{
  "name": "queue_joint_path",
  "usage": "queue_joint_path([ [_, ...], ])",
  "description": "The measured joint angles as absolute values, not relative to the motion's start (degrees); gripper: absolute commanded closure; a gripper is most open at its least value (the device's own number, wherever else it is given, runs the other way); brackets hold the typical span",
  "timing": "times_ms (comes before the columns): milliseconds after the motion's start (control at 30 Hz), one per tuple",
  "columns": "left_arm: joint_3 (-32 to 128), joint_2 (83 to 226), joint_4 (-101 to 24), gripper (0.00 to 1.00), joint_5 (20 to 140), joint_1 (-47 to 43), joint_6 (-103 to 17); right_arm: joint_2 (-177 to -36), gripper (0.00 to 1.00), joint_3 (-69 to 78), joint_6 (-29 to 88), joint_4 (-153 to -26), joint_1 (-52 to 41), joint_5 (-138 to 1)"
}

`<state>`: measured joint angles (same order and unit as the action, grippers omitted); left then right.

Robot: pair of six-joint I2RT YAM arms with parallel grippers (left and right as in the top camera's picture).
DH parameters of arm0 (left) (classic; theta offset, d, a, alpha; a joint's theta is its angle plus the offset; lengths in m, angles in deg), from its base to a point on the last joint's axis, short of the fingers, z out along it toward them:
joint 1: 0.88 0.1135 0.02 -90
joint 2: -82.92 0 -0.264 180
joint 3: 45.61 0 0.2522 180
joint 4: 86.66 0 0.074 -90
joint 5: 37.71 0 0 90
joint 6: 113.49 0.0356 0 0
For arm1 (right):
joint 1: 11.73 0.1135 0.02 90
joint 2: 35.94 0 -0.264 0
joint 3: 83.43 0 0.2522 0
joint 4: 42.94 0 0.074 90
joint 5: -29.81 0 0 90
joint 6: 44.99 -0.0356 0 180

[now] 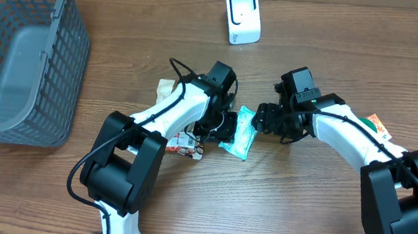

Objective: Scan the item barcode

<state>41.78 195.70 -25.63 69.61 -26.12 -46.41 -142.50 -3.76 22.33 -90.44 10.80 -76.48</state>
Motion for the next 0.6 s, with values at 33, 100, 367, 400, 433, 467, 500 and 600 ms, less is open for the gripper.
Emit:
queue_joint_path([
  [33,41.4,195.7,-26.1,0.74,69.3,-26.0,-46.8,-142.5,0.25,-3.8,22.3,-90.4,10.8,-76.5],
  [100,40.8,195.7,-26.7,0.73,68.7,-26.0,-47.3,-142.5,0.25,-3.8,22.4,-90.4,10.8,-76.5],
  [367,40.7,195.5,-27.0,0.73,66.1,-26.1,-47.6,-142.5,0.19,-3.8,22.6,-90.1,10.8,-76.5],
  [400,40.7,195.5,-27.0,0.74,65.7,-26.1,-47.6,-142.5,0.19,-3.8,22.6,-90.0,10.8,-76.5],
  [433,40.7,195.5,-27.1,0.74,65.5,-26.0,-47.6,-142.5,0.19,-3.8,22.5,-89.9,10.8,-76.5],
  [467,40.7,195.4,-27.1,0.74,65.3,-26.0,-47.6,-142.5,0.19,-3.8,22.6,-89.7,10.8,-76.4],
  [500,40.7,195.4,-27.1,0.74,65.1,-26.0,-47.6,-142.5,0.19,-3.8,22.6,-89.7,10.8,-76.5],
  [600,40.7,195.4,-27.1,0.74,64.9,-26.0,-47.5,-142.5,0.2,-3.8,22.6,-88.8,10.8,-76.5],
])
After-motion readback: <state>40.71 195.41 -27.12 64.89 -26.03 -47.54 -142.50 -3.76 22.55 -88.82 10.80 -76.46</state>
